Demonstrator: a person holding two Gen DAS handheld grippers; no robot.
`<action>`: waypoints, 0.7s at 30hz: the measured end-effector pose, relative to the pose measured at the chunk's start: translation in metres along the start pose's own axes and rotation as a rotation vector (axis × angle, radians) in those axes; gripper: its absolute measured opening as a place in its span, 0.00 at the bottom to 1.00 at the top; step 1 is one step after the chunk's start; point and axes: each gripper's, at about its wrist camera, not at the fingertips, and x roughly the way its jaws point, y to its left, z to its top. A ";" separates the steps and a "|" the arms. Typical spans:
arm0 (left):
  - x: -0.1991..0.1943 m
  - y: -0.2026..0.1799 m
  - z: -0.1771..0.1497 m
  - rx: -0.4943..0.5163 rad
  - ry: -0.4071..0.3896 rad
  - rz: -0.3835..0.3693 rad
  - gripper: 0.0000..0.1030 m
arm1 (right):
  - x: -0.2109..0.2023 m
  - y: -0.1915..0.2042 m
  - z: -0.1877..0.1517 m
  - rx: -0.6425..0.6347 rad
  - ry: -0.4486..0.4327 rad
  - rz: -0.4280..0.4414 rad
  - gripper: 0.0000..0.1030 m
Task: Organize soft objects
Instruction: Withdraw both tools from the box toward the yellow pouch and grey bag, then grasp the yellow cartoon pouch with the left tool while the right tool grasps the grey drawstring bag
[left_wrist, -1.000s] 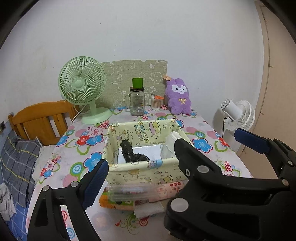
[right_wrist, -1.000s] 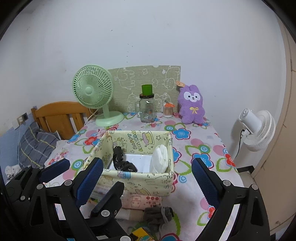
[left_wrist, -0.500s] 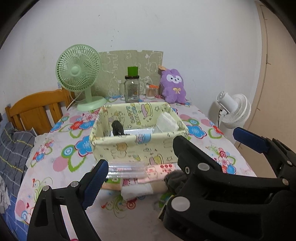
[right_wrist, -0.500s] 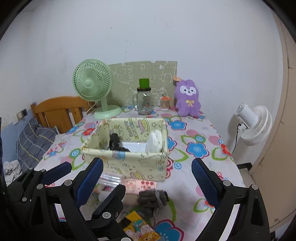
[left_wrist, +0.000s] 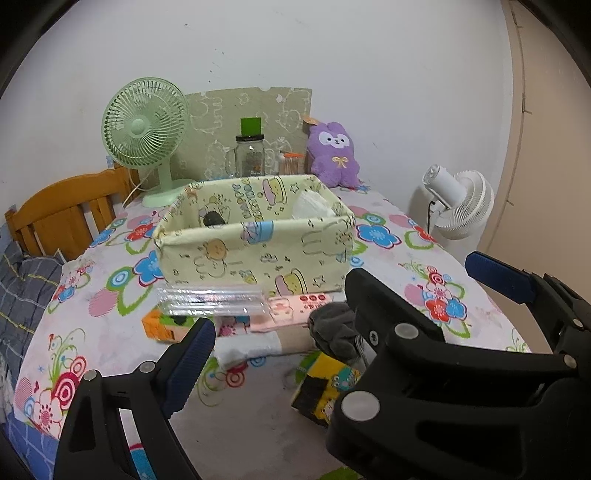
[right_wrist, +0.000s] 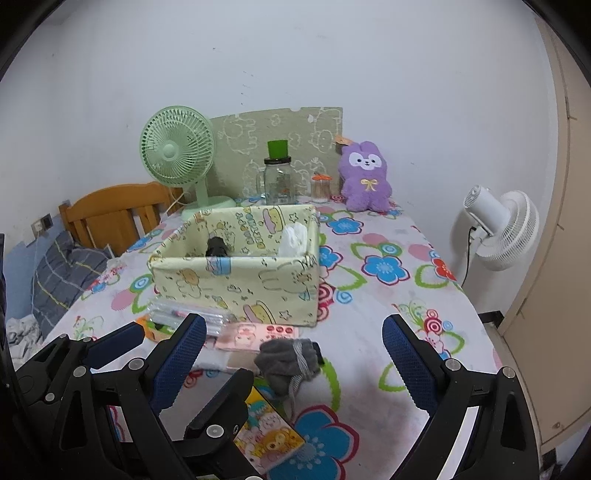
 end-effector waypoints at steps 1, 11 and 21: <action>0.001 -0.001 -0.002 0.001 0.003 -0.004 0.91 | 0.000 -0.001 -0.002 0.001 0.000 -0.002 0.95; 0.014 -0.011 -0.022 0.017 0.036 -0.023 0.91 | 0.004 -0.011 -0.025 0.013 0.017 -0.015 0.95; 0.026 -0.022 -0.041 0.028 0.050 -0.046 0.91 | 0.013 -0.023 -0.049 0.032 0.049 -0.021 0.95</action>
